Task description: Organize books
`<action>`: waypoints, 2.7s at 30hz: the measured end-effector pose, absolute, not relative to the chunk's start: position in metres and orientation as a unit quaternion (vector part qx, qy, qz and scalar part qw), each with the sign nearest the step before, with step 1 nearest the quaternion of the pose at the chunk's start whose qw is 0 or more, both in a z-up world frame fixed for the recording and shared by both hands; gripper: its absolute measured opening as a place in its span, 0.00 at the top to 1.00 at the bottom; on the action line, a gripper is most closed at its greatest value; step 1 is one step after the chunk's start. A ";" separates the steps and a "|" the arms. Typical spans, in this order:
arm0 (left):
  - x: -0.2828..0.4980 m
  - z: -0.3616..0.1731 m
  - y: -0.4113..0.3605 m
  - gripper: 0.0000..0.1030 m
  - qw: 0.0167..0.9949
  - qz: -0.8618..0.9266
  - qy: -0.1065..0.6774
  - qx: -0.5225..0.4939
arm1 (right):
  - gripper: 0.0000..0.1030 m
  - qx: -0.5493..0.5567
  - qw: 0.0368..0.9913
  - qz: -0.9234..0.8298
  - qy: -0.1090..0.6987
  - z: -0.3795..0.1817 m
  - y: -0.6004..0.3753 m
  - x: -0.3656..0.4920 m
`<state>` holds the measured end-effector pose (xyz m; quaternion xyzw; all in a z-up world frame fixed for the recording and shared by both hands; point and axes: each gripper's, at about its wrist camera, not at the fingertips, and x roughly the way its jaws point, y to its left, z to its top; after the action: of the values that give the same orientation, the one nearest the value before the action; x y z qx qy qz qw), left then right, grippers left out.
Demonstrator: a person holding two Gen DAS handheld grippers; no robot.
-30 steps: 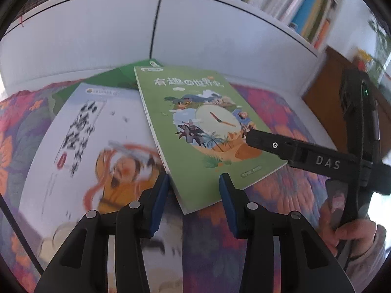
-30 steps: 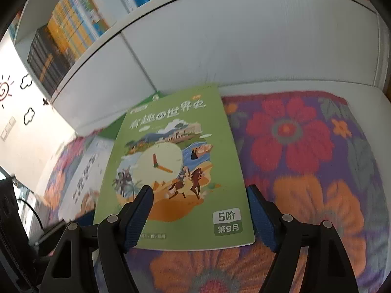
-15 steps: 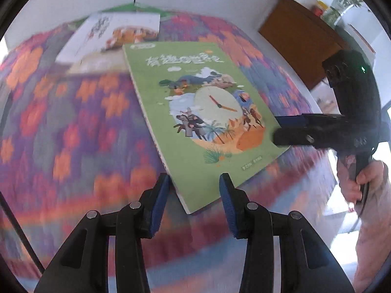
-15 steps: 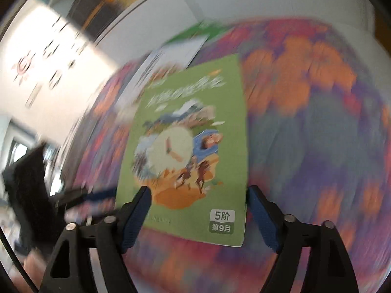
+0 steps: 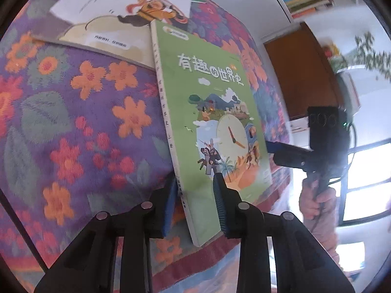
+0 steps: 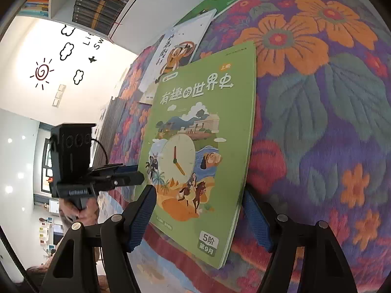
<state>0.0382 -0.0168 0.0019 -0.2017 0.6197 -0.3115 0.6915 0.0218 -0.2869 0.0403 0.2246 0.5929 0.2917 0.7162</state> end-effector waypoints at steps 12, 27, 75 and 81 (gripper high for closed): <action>0.058 -0.007 -0.007 0.80 0.661 -0.322 0.638 -0.229 | 0.65 0.255 0.692 0.284 0.613 0.033 -0.307 0.045; 0.064 0.010 -0.023 0.79 0.709 -0.307 0.617 -0.149 | 0.80 0.276 0.711 0.285 0.581 0.030 -0.322 0.039; -0.035 0.145 0.148 0.73 0.840 -0.280 0.458 -0.081 | 0.73 0.080 0.803 0.347 0.478 0.178 -0.103 -0.072; -0.039 0.155 0.205 0.73 0.857 -0.249 0.439 -0.103 | 0.73 0.064 0.793 0.373 0.478 0.185 -0.047 -0.050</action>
<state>-0.0386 0.2045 0.1547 -0.1032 0.4389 -0.2489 0.8572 -0.0501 -0.0473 0.1855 0.0641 0.4782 0.3726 0.7927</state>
